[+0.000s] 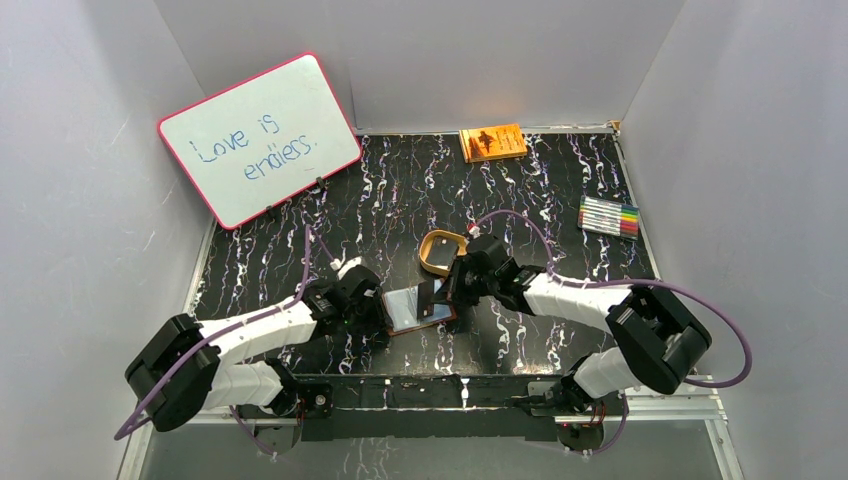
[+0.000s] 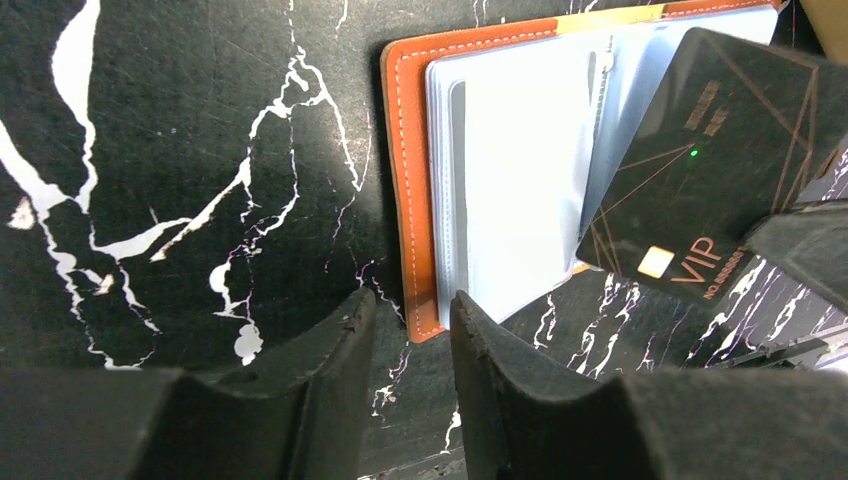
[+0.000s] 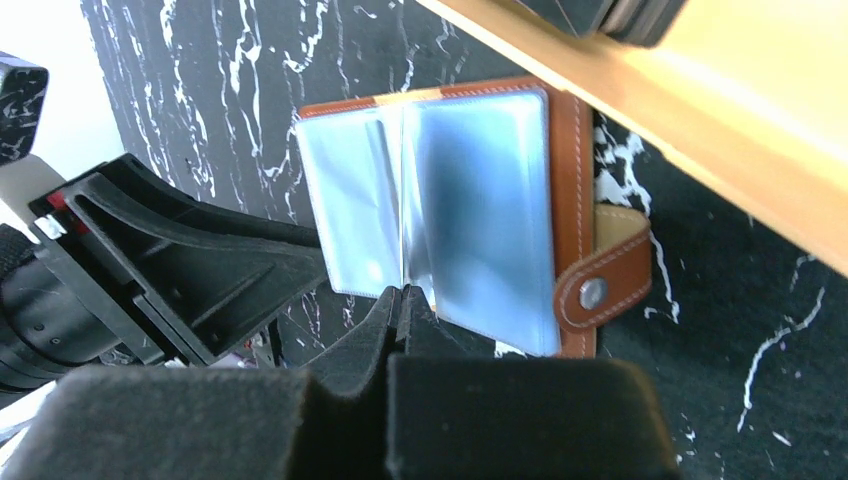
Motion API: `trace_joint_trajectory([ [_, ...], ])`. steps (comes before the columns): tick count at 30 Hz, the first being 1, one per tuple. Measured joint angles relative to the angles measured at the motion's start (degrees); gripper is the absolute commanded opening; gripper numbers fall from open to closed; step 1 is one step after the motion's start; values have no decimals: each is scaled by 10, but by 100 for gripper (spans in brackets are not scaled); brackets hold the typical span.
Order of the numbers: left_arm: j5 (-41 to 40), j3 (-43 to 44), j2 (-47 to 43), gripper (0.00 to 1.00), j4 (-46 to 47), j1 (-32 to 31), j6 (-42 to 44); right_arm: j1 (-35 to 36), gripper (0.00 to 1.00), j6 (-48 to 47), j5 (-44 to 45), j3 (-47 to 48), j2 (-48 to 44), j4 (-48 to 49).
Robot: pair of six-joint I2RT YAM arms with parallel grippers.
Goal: Put the credit cards into the card holder
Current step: Insert the credit card into the card holder.
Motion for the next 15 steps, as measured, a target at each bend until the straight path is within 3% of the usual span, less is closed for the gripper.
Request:
trace_joint_trajectory([
  [15, -31, 8, -23, 39, -62, 0, 15, -4, 0, -33, -26, 21, 44, 8],
])
